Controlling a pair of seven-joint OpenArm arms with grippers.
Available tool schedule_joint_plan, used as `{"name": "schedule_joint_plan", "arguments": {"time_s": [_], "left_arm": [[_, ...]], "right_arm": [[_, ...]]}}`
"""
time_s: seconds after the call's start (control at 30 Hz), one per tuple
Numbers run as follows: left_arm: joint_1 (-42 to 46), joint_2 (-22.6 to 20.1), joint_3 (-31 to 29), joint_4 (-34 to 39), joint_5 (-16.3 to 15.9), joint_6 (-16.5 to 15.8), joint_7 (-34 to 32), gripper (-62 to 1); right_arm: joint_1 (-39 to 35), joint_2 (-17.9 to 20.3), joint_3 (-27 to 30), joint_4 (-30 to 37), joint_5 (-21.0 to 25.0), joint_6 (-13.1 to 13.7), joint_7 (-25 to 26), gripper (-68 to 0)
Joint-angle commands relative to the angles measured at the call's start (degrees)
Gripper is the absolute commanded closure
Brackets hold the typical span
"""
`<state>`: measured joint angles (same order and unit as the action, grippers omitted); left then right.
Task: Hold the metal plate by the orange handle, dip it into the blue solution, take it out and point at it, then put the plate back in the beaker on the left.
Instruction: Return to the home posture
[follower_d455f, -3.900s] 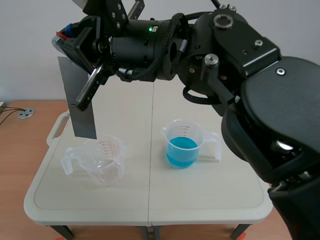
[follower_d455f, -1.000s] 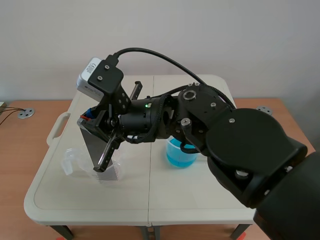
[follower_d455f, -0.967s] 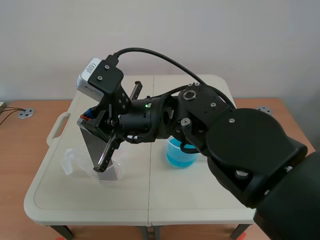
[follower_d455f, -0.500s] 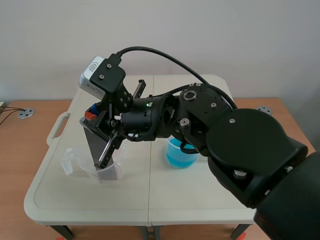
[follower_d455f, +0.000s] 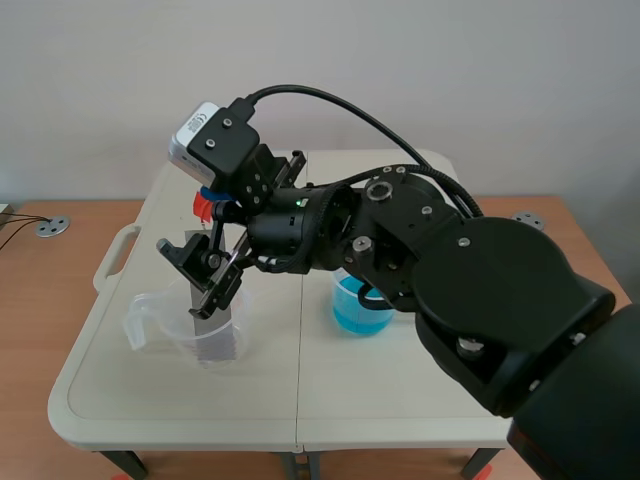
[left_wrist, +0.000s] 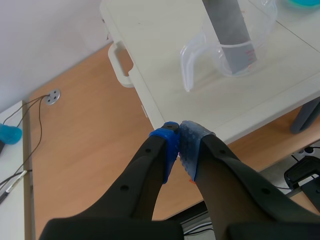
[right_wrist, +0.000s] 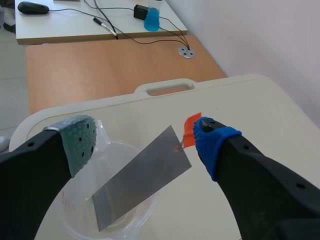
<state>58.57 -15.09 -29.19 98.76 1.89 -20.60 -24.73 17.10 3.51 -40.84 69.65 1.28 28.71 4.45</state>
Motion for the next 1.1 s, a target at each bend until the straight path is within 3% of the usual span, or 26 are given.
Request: {"name": "schedule_joint_plan", "arguments": {"time_s": [0.0, 0.17, 0.3, 0.5, 0.6, 0.77, 0.9, 1.07], "left_arm": [[0.7, 0.0, -0.5, 0.6, -0.8, 0.3, -1.0, -1.9], [0.7, 0.0, -0.5, 0.6, -0.8, 0.3, -1.0, -1.9], [0.7, 0.0, -0.5, 0.6, -0.8, 0.3, -1.0, -1.9], [0.6, 0.0, -0.5, 0.6, -0.8, -0.2, -1.1, -2.5], [0.5, -0.1, -0.5, 0.6, -0.8, -1.3, -1.2, -10.6], [0.3, -0.1, -0.5, 0.6, -0.8, -1.9, -2.5, -31.7], [-0.7, -0.2, -0.5, 0.7, -0.5, -2.1, -3.3, -39.4], [-3.6, -0.2, 0.1, 0.7, 0.4, -2.3, -3.3, -50.5]], "right_arm": [[0.8, 0.0, 0.4, 0.3, 0.5, -0.8, 0.8, -46.7], [0.8, 0.0, 0.4, 0.3, 1.0, -2.2, 0.8, -56.6], [0.8, 0.0, 0.4, 0.3, 4.6, -2.2, 0.1, -62.8], [0.1, 0.0, 1.4, 0.8, 7.9, -2.6, -1.9, -63.0], [-1.9, 0.0, 4.1, 2.9, 8.3, -2.6, -1.7, -63.0], [-6.1, 2.7, 5.5, 10.4, 8.2, -2.5, -1.7, -63.0], [-9.5, 6.1, 5.5, 16.8, 8.2, -2.6, -1.8, -63.0], [-14.0, 10.6, 5.5, 24.0, 8.5, -5.0, -2.4, -63.0]]}}
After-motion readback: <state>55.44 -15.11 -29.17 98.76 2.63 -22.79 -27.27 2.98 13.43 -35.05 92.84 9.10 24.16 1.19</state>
